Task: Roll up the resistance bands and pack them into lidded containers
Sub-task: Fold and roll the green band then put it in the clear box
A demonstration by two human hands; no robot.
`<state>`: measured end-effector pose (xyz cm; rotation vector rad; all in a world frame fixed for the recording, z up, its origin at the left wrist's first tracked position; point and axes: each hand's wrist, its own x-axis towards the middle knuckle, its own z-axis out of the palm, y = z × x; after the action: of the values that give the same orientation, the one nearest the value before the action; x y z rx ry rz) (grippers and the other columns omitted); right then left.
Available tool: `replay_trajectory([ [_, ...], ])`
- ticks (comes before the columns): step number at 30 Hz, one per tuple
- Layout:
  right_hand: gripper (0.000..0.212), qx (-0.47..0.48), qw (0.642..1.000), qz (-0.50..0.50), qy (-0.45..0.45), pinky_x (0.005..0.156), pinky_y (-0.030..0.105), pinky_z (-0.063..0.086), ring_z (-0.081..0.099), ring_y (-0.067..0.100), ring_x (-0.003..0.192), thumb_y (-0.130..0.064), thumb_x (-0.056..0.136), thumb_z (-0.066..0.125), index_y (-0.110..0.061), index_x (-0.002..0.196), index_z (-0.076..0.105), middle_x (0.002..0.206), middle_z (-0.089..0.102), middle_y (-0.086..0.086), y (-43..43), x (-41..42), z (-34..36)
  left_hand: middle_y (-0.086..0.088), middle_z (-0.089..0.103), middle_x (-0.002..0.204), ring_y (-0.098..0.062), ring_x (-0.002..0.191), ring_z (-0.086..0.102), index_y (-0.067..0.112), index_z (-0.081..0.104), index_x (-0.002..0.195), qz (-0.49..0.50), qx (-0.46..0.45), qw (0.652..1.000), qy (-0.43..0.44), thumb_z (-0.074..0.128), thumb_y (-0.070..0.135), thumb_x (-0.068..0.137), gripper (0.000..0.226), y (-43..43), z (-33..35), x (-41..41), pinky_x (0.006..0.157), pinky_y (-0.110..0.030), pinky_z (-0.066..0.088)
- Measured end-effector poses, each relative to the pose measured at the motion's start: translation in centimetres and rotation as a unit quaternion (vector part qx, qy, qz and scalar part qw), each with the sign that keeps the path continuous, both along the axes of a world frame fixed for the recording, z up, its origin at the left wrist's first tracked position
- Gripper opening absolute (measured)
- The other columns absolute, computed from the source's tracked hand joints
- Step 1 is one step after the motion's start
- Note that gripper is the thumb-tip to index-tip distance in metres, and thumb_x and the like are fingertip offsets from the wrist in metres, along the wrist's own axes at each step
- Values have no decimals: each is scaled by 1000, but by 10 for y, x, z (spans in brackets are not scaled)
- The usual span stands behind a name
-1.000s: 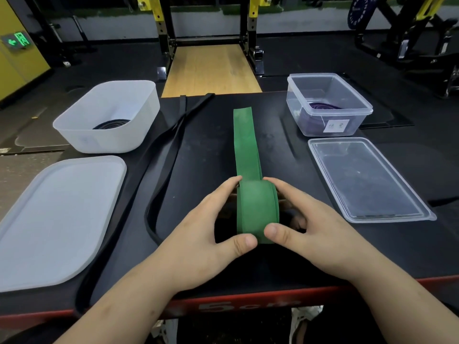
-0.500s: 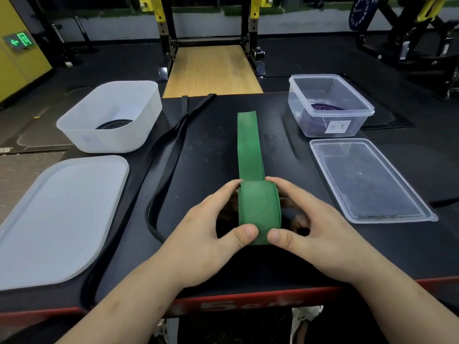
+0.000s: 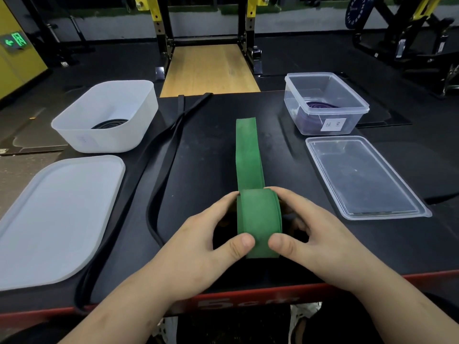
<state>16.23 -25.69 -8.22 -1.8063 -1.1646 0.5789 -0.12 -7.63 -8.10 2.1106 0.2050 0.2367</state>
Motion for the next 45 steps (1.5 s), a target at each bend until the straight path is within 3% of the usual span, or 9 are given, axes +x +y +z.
replay_trajectory([
  [6,92,3,1000,9,20,116,44,41,50,3,139,-72,69,79,-62,149,33,145,53,-27,-1,4,1,30,48,148,5,140,41,42,28,157,-8,-1,1000,6,49,71,92,75,6,1,7,117,-39,37],
  [10,80,2,1000,-11,5,115,43,42,50,2,138,-68,77,71,-58,149,36,145,56,-24,6,4,1,35,44,149,8,142,38,57,17,154,-4,-2,1000,-4,62,66,88,80,4,3,5,118,-38,35],
  [16,99,-18,1000,3,-6,118,43,39,41,-1,144,-64,70,81,-66,150,23,153,44,-26,4,6,0,42,44,143,12,138,38,73,20,139,13,22,999,-20,63,61,89,67,1,5,11,114,-28,35],
  [20,96,-25,1000,1,-8,112,48,45,47,0,140,-68,72,77,-62,152,26,152,48,-24,10,11,1,30,46,149,1,142,42,64,26,145,13,-13,999,-34,64,54,90,68,3,4,14,116,-40,37],
  [25,93,-23,1000,10,3,111,48,45,48,4,140,-69,74,76,-61,152,26,152,49,-20,9,14,-1,33,47,148,2,141,42,66,26,144,-2,3,999,-37,69,38,92,72,4,4,15,117,-39,36],
  [32,76,5,1000,12,14,106,44,50,61,11,129,-61,77,78,-49,145,45,137,64,-14,2,9,2,23,53,146,-5,140,47,42,38,151,10,-6,1000,-19,68,56,87,72,0,5,8,114,-42,39],
  [38,78,-15,1000,3,12,102,45,53,66,11,120,-66,71,78,-44,140,50,130,68,-11,-7,3,1,31,43,150,5,142,38,53,31,151,14,37,999,21,56,83,79,82,-4,0,-5,116,-37,37],
  [42,83,14,999,-15,28,109,45,48,58,9,131,-84,66,72,-54,140,48,138,61,-16,-2,4,-1,26,52,146,1,139,45,48,36,151,8,16,999,32,51,83,83,78,0,1,6,115,-40,39],
  [45,98,11,998,12,53,116,45,41,48,11,142,-74,65,82,-59,149,34,152,49,-14,-3,6,-1,23,56,143,0,136,48,50,41,147,19,11,999,35,45,86,83,74,2,1,13,112,-40,42],
])
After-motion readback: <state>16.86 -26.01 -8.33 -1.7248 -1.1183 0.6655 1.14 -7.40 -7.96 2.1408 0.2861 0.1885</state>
